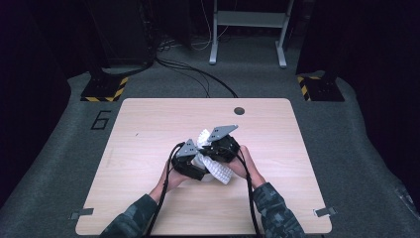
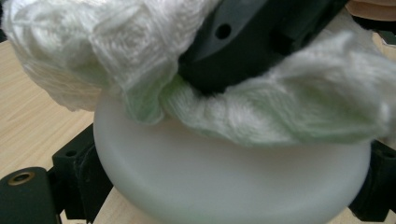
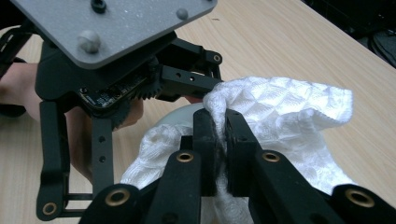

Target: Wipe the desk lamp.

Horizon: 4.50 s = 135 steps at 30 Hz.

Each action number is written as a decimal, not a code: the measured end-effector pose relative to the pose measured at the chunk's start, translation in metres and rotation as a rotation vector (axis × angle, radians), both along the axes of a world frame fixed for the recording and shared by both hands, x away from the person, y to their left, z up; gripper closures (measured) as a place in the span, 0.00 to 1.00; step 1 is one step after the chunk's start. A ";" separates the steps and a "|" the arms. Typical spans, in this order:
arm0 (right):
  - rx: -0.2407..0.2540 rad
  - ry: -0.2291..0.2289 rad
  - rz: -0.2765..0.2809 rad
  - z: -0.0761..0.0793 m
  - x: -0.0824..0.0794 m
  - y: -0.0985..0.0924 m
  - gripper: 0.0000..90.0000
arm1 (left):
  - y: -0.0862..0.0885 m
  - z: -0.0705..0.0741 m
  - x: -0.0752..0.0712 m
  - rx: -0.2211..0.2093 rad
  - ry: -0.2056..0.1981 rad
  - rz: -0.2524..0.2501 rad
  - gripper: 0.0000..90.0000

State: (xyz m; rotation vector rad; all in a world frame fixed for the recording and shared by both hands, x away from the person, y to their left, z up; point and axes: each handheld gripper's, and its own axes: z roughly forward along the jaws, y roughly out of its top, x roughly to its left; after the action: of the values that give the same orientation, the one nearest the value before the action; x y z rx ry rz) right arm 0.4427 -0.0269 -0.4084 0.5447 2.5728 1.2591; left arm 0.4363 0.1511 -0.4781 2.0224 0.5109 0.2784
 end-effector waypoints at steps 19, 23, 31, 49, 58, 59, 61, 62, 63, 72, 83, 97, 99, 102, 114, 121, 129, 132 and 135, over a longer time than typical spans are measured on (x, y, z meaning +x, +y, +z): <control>0.011 0.022 0.118 0.001 -0.015 -0.010 0.94 | 0.000 0.000 0.001 0.002 -0.007 -0.003 0.10; 0.011 0.026 0.117 0.001 -0.017 -0.021 0.94 | 0.001 0.000 0.001 0.003 -0.001 -0.006 0.10; 0.013 0.027 0.046 0.001 -0.011 -0.033 0.94 | 0.000 0.000 0.001 -0.001 -0.005 0.000 0.10; 0.000 -0.005 -0.016 0.000 0.002 0.000 0.94 | 0.000 0.000 0.000 0.002 0.002 -0.003 0.10; 0.011 0.008 0.036 0.000 -0.005 0.004 0.94 | 0.000 0.000 0.001 0.004 -0.004 -0.002 0.10; 0.011 0.008 0.036 0.000 -0.005 0.004 0.94 | 0.000 0.000 0.001 0.003 -0.003 -0.002 0.10; 0.013 0.012 0.057 0.000 -0.008 0.003 0.94 | 0.000 0.000 0.001 0.005 -0.004 -0.003 0.10; 0.013 0.012 0.057 0.000 -0.008 0.003 0.94 | 0.000 0.000 0.001 0.005 -0.004 -0.003 0.10; 0.023 0.016 0.073 -0.001 -0.011 0.002 0.94 | 0.000 0.000 0.001 0.005 -0.004 -0.003 0.10; 0.065 0.027 0.073 -0.003 -0.019 -0.005 0.94 | 0.000 0.000 0.001 0.003 -0.004 -0.001 0.10; 0.151 -0.030 -0.014 0.005 -0.025 -0.036 0.94 | 0.000 0.000 0.000 -0.001 0.009 -0.002 0.10; 0.179 -0.048 -0.157 0.004 -0.022 -0.070 0.94 | 0.000 0.000 0.001 0.003 0.006 -0.004 0.10; 0.173 -0.041 -0.170 0.001 -0.022 -0.069 0.94 | 0.000 0.000 0.001 0.003 0.006 -0.004 0.10; 0.149 -0.020 -0.188 -0.007 -0.020 -0.067 0.94 | 0.000 0.000 0.001 0.007 0.001 -0.005 0.10; 0.105 0.014 -0.193 -0.022 -0.019 -0.065 0.94 | 0.000 0.000 0.001 0.004 0.006 -0.004 0.10; 0.057 0.060 -0.194 -0.039 -0.018 -0.057 0.94 | 0.000 0.000 0.001 0.001 0.005 -0.003 0.10; -0.019 0.134 -0.193 -0.068 -0.012 -0.052 0.94 | 0.000 0.000 0.001 0.003 0.000 -0.003 0.10; -0.038 0.153 -0.190 -0.076 -0.010 -0.052 0.94 | 0.000 0.000 0.001 0.003 0.000 -0.004 0.10; -0.060 0.177 -0.185 -0.087 -0.007 -0.051 0.94 | 0.000 0.000 0.001 0.003 0.000 -0.004 0.10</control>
State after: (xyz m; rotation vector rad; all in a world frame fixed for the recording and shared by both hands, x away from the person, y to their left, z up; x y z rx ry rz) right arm 0.4356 -0.0778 -0.4951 0.8957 2.6180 1.1149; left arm 0.4372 0.1514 -0.4781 2.0265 0.5066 0.2771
